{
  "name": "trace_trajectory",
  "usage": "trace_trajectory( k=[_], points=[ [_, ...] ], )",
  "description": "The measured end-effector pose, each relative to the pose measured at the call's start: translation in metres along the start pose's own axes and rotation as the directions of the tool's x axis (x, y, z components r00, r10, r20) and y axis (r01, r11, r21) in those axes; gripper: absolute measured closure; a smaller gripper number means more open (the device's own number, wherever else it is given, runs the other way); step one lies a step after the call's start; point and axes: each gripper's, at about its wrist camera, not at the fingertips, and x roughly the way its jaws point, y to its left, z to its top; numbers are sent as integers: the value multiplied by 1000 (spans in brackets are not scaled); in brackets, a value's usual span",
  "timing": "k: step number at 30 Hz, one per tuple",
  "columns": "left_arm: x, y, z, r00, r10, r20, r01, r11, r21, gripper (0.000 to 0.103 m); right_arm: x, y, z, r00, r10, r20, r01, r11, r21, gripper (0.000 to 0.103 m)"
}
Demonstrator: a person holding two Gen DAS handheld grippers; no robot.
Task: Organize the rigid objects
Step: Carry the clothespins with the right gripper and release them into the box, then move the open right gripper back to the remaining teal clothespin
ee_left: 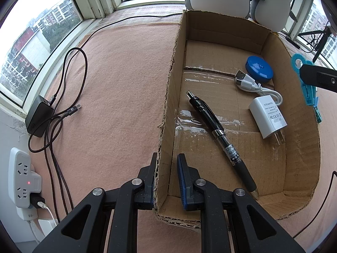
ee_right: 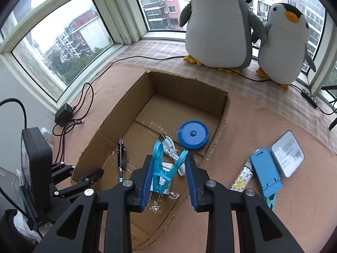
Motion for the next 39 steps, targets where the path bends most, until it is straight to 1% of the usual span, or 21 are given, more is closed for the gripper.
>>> trace_trajectory(
  k=[10,14,15,18,25,30,34,39],
  points=[
    [0,0,0,1000,1,1,-1,1000,0,87,12,10,-4,1000,-3,-21,2,1000,-30,76],
    [0,0,0,1000,0,0,0,1000,0,87,13,16,-4,1000,-6,-27,4,998,-63,75],
    [0,0,0,1000,0,1,0,1000,0,87,12,17,-5,1000,-15,-23,13,997,-71,73],
    [0,1,0,1000,0,1,0,1000,0,87,10,19,-5,999,-31,-10,30,996,-81,55],
    [0,1,0,1000,0,0,0,1000,1,87,-3,10,-6,1000,-27,8,27,998,-63,54],
    [0,0,0,1000,0,1,0,1000,0,87,-21,-9,-13,999,-23,27,23,999,-30,54],
    [0,0,0,1000,-1,2,1,1000,-1,87,-36,-34,-25,999,-35,36,35,999,15,54],
    [0,0,0,1000,-1,2,1,1000,-1,87,-46,-76,-47,998,-59,24,56,993,108,54]
  ],
)
